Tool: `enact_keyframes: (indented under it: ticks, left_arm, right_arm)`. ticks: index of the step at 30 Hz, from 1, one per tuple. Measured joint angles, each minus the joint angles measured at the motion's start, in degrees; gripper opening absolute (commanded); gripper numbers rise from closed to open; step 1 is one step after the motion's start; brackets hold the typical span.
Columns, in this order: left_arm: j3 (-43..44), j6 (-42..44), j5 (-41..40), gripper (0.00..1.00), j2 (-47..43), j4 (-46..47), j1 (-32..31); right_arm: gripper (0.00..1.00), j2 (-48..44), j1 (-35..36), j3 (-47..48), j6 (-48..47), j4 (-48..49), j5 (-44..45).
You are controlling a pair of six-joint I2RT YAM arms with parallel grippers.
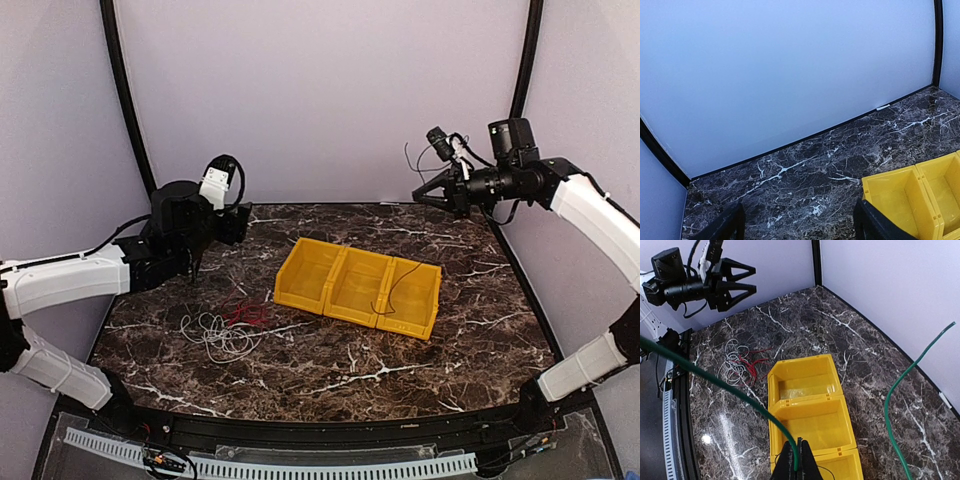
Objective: Untangle the cables
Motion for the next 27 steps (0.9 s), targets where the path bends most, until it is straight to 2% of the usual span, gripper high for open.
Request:
enact_keyframes:
  ticks: [5,12,18,23,27]
  left_arm:
    - [-1.49,2.23,-1.16,0.77,-1.49,2.43,-0.02]
    - [-1.81,3.82,-1.77,0.76,-2.38,4.17,0.0]
    - [-1.86,4.81,-2.49,0.77,-2.86,4.24,0.0]
    - [-2.1,5.68,-3.08,0.77,-3.82,5.01,0.0]
    - [-2.16,6.12,-3.48,0.77,-3.89,5.42,0.0]
  right_arm:
    - [0.0,0.72,0.0,-4.17,-2.67,-2.1,2.23]
    - [0.0,0.59,-1.14,-4.55,-6.73,-4.7,6.45]
    - [0.0,-1.22,-1.9,0.94,-7.56,-5.66,5.88]
    - [0.0,-3.21,-2.12,7.56,-7.5,-5.79,1.62]
    - [0.0,-4.33,-2.25,8.24,-7.41,-5.68,-0.04]
